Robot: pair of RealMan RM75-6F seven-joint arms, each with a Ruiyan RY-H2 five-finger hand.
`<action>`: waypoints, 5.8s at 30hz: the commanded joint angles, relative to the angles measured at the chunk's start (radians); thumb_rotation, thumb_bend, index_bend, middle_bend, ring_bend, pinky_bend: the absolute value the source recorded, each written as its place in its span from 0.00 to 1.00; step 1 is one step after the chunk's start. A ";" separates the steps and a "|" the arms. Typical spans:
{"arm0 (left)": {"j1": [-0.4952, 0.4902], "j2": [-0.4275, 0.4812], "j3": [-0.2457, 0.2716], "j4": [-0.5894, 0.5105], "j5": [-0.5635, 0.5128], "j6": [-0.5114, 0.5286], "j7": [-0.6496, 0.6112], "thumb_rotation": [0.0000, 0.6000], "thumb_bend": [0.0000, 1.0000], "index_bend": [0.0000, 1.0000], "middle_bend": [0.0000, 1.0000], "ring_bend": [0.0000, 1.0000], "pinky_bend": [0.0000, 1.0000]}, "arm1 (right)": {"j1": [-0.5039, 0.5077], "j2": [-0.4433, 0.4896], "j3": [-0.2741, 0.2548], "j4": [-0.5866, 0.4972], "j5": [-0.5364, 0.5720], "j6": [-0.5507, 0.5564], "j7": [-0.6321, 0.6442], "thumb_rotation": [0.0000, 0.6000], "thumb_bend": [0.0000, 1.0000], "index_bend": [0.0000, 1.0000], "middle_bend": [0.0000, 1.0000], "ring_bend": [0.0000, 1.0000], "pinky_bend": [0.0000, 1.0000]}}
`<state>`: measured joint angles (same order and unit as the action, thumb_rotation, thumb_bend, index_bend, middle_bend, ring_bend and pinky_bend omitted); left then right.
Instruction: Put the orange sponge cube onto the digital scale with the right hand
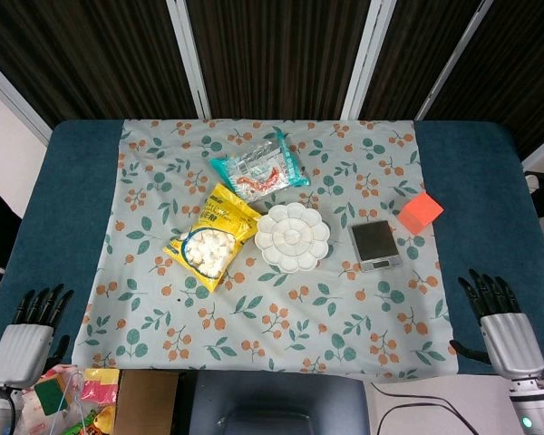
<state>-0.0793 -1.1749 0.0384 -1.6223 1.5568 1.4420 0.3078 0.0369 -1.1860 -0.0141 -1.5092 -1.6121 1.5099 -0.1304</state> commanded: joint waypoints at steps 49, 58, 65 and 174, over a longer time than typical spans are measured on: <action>0.000 0.050 0.014 -0.021 0.022 -0.001 -0.122 1.00 0.44 0.00 0.03 0.04 0.03 | 0.448 -0.316 0.120 0.258 0.203 -0.526 -0.351 1.00 0.82 0.49 0.01 0.00 0.00; 0.002 0.048 0.013 -0.021 0.021 0.002 -0.118 1.00 0.44 0.00 0.03 0.04 0.03 | 0.462 -0.333 0.105 0.277 0.215 -0.526 -0.351 1.00 0.82 0.49 0.01 0.00 0.00; 0.002 0.049 0.013 -0.020 0.022 0.002 -0.121 1.00 0.44 0.00 0.03 0.04 0.03 | 0.469 -0.342 0.098 0.282 0.226 -0.524 -0.358 1.00 0.82 0.48 0.01 0.00 0.00; 0.010 0.053 -0.029 -0.010 -0.038 0.029 -0.111 1.00 0.45 0.00 0.03 0.04 0.03 | 0.660 -0.214 0.193 0.218 0.550 -0.548 -0.421 1.00 0.24 0.87 0.72 0.61 0.79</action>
<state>-0.0694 -1.1223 0.0092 -1.6323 1.5186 1.4708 0.1974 0.7025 -1.4070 0.1972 -1.2726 -1.0548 0.9393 -0.5060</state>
